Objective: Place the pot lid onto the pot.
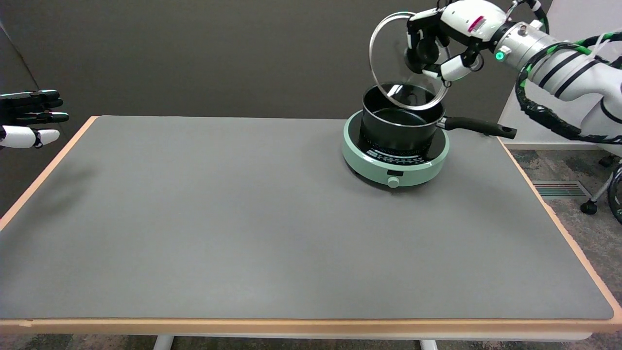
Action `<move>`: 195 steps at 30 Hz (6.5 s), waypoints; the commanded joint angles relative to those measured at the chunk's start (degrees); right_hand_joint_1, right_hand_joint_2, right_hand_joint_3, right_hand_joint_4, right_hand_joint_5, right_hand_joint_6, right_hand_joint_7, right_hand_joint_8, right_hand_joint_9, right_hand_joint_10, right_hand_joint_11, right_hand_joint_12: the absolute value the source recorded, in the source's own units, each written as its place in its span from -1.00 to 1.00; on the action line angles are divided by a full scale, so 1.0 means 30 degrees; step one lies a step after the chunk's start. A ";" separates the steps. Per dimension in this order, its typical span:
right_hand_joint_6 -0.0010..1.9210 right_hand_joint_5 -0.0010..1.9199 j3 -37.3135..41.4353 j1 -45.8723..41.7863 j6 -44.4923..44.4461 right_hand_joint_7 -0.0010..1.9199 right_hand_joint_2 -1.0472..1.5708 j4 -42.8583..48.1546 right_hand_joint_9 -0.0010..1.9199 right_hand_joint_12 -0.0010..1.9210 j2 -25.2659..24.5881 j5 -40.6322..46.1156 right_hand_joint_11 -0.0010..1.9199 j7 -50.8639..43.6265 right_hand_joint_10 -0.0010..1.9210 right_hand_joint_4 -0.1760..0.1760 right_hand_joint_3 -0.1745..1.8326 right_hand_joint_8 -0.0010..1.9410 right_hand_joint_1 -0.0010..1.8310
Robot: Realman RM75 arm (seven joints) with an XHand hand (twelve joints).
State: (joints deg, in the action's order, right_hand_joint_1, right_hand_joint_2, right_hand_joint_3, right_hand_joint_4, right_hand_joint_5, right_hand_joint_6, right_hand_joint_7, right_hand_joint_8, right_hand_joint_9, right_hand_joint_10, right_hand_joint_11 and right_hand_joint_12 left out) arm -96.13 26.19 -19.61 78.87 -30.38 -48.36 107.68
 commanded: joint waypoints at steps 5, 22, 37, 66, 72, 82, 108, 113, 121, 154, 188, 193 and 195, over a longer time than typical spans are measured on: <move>0.55 -0.36 -0.0017 0.1684 -0.4322 -0.06 0.39 -0.2135 -0.15 0.33 0.1584 0.0390 -0.25 0.1068 0.92 1.00 -0.04 0.42 0.49; 0.56 -0.38 -0.8418 1.0446 -0.9364 -0.07 0.40 -0.4586 -0.18 0.38 0.1023 -0.0167 -0.26 0.2125 0.95 1.00 -0.04 0.45 0.49; 0.57 -0.39 -1.0832 1.2863 -0.8130 -0.07 0.40 -0.7887 -0.18 0.39 0.0453 -0.2858 -0.26 0.2345 0.95 1.00 -0.03 0.45 0.49; 0.58 -0.39 -1.7412 1.9285 -0.9584 -0.08 0.40 -1.4348 -0.19 0.38 -0.2416 -0.4312 -0.27 0.4286 0.96 1.00 -0.03 0.46 0.49; 0.58 -0.39 -1.7412 1.9641 -1.0233 -0.08 0.40 -1.4875 -0.19 0.37 -0.2795 -0.4714 -0.27 0.4617 0.96 1.00 -0.03 0.46 0.49; 0.57 -0.39 -1.7359 2.0315 -1.1416 -0.08 0.40 -1.6692 -0.19 0.39 -0.3836 -0.6506 -0.27 0.5755 0.96 1.00 -0.03 0.46 0.49; 0.57 -0.39 -1.5536 2.0763 -0.9506 -0.08 0.40 -2.0215 -0.20 0.39 -0.6076 -0.9989 -0.27 0.5835 0.96 1.00 -0.03 0.46 0.49; 0.57 -0.39 -1.5398 2.0736 -0.9056 -0.08 0.40 -2.0378 -0.20 0.39 -0.6169 -1.0315 -0.27 0.5835 0.96 1.00 -0.03 0.46 0.49; 0.57 -0.39 -1.5282 2.0542 -0.8301 -0.08 0.40 -2.0758 -0.20 0.39 -0.6474 -1.0304 -0.27 0.5835 0.96 1.00 -0.03 0.46 0.49; 0.57 -0.39 -1.4562 1.9271 -0.8944 -0.08 0.40 -2.1230 -0.20 0.38 -0.6972 -1.0288 -0.28 0.5835 0.96 1.00 -0.03 0.46 0.49; 0.57 -0.38 -1.5758 2.0898 -1.0385 -0.08 0.39 -2.1002 -0.20 0.38 -0.6943 -1.0848 -0.28 0.5888 0.97 1.00 -0.01 0.47 0.49; 0.57 -0.38 -1.6027 2.0943 -1.0893 -0.08 0.39 -2.1044 -0.20 0.38 -0.6973 -1.0794 -0.28 0.5915 0.97 1.00 -0.01 0.47 0.49; 0.57 -0.38 -1.6027 2.0889 -1.0991 -0.08 0.39 -2.1005 -0.20 0.38 -0.6919 -1.0756 -0.28 0.5915 0.97 1.00 -0.01 0.47 0.49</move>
State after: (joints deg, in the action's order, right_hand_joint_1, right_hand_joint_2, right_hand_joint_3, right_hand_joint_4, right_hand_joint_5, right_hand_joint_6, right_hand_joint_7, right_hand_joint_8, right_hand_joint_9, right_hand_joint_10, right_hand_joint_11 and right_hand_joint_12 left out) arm -142.44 87.88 -49.29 15.96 -51.12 -80.82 125.22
